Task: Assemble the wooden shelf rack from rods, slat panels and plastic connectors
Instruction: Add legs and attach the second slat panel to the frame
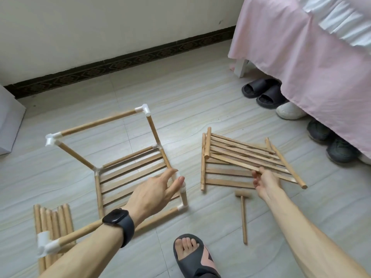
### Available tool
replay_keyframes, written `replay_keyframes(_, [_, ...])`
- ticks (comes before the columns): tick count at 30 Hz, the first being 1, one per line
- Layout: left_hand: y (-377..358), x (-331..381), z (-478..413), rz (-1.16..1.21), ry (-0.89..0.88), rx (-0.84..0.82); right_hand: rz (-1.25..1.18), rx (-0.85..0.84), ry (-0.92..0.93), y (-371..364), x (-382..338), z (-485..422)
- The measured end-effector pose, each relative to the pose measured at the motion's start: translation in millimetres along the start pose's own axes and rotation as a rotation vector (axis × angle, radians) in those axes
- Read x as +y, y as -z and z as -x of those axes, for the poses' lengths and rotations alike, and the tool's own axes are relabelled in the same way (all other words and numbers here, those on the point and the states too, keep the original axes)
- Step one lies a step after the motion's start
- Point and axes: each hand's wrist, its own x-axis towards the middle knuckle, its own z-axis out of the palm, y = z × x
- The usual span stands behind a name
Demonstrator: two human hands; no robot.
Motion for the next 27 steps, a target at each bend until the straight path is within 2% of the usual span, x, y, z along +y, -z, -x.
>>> replay_keyframes(3, [-0.9,15.5,7.4,0.067,0.042,-0.087,-0.156,-0.147,-0.066,2.3,-12.2,39.5])
replay_keyframes(5, [12.7,22.6,7.1,0.202,0.075,-0.139,-0.215,-0.259,-0.076,1.5,-19.1,71.6])
replay_keyframes(7, [42.5,25.1,7.7,0.495,0.164,-0.104,-0.220,-0.370,-0.061,-4.9,-24.1,107.3])
replay_keyframes(10, [93.8,16.8,19.7,1.026,0.323,0.032,-0.163,-0.519,-0.002,-22.2,-22.4,159.3])
replay_keyframes(13, [121.2,7.4,48.8,1.285,0.344,0.128,-0.064,-0.644,0.090,-46.3,-9.8,204.6])
replay_keyframes(15, [122.0,-2.3,71.8,1.347,0.398,0.298,0.019,-0.739,0.116,-62.5,-0.5,232.2])
replay_keyframes(18, [119.1,-29.4,109.9,1.319,0.508,0.635,0.227,-0.905,0.127,-82.7,10.6,266.0])
replay_keyframes(21, [118.5,-61.6,149.8,1.265,0.531,0.812,0.397,-1.020,0.074,-94.0,20.1,281.5])
replay_keyframes(23, [116.7,-79.4,172.2,1.191,0.555,0.899,0.490,-1.025,0.048,-93.2,28.4,281.5])
replay_keyframes(24, [114.9,-87.2,181.4,1.162,0.569,0.933,0.554,-0.999,0.097,-91.4,32.2,279.4])
replay_keyframes(27, [107.4,-105.5,198.6,1.151,0.600,0.987,0.644,-0.821,0.428,-84.6,38.3,268.2])
